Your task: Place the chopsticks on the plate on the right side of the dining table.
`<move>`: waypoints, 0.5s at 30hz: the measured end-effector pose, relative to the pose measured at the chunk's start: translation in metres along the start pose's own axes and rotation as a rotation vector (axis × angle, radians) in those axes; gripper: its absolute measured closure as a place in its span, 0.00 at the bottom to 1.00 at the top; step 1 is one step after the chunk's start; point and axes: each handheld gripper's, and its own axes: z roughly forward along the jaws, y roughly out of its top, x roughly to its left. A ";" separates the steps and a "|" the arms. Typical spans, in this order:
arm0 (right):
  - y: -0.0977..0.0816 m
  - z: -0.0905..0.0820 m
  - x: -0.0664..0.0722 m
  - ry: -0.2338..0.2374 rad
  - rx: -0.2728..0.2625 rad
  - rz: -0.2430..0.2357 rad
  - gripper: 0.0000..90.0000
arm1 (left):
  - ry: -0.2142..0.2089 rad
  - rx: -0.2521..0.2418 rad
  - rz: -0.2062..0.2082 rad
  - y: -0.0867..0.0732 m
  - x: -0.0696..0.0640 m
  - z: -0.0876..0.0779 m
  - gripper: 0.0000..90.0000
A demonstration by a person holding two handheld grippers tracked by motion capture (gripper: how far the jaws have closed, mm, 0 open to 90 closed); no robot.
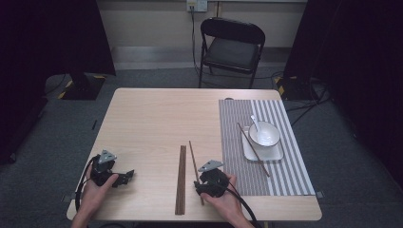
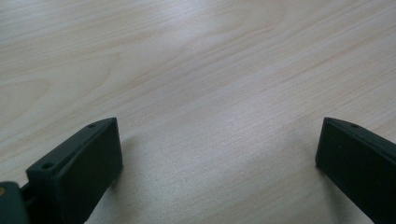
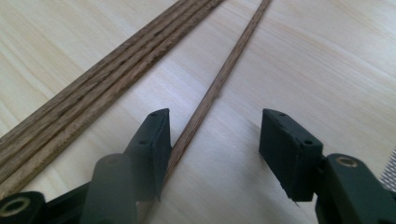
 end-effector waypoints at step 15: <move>-0.002 -0.004 -0.021 -0.037 0.008 0.043 0.68 | 0.000 0.000 0.001 0.000 0.000 0.000 0.00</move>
